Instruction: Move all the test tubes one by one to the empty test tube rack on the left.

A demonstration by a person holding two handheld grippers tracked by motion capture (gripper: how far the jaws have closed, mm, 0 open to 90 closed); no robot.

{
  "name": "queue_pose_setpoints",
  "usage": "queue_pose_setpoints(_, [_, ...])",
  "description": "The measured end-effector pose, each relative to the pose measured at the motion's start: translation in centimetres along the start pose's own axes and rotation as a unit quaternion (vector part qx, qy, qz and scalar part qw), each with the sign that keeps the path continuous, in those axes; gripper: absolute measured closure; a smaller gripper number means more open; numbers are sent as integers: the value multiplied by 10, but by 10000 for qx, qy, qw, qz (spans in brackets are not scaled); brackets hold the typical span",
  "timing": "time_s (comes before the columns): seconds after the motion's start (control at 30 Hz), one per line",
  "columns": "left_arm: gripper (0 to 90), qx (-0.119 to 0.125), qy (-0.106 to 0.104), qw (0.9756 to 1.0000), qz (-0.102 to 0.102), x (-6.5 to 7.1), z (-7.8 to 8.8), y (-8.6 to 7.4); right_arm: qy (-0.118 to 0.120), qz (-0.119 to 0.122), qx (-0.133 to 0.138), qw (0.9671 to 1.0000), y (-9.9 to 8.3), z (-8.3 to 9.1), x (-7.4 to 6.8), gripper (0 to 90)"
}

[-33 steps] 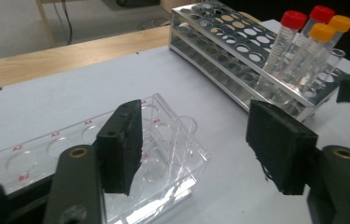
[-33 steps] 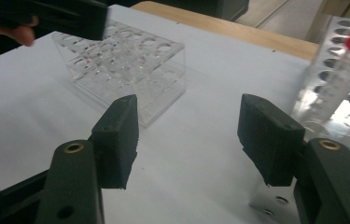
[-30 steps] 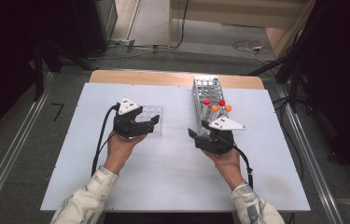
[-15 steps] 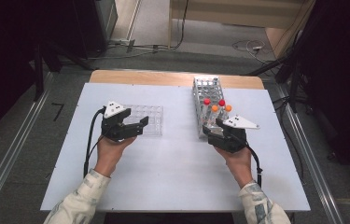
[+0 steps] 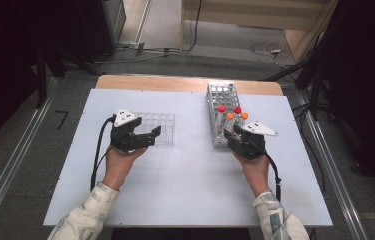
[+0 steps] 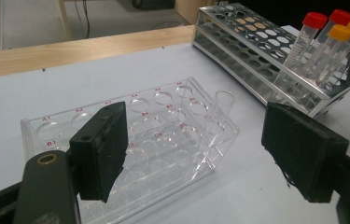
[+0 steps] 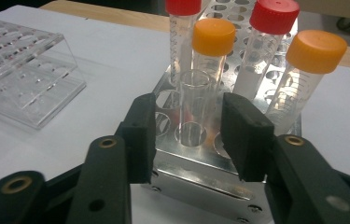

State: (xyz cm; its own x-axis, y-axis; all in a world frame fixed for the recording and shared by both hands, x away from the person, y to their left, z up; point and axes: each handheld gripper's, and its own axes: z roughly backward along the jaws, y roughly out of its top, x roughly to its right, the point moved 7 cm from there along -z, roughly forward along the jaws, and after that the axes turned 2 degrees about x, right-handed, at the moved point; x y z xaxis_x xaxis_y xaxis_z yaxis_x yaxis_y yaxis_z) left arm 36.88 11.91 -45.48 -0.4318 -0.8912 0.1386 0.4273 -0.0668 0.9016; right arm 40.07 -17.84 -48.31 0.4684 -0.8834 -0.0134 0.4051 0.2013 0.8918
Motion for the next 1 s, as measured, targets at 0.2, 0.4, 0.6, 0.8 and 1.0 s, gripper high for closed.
queue_pose_setpoints(0.2, [230, -14, 0, 10000, -5, 0, 0, 0, -108, 42, -39, 9999, -2, -8, 1, 644])
queue_pose_setpoints(0.4, [231, -15, -4, 10000, -7, 1, 0, -1, -126, 41, -15, 9999, -2, -10, 1, 677])
queue_pose_setpoints(0.6, [231, -34, -7, 10000, -29, 2, -1, -1, -132, 41, -36, 9999, -3, -11, 1, 702])
queue_pose_setpoints(0.8, [231, -24, -12, 10000, -18, 2, 0, -1, -128, 69, 1, 9999, -1, -10, 1, 726])
queue_pose_setpoints(1.0, [232, -35, -9, 10000, -21, 2, -1, -1, -143, 48, 84, 9999, 4, -5, 2, 730])
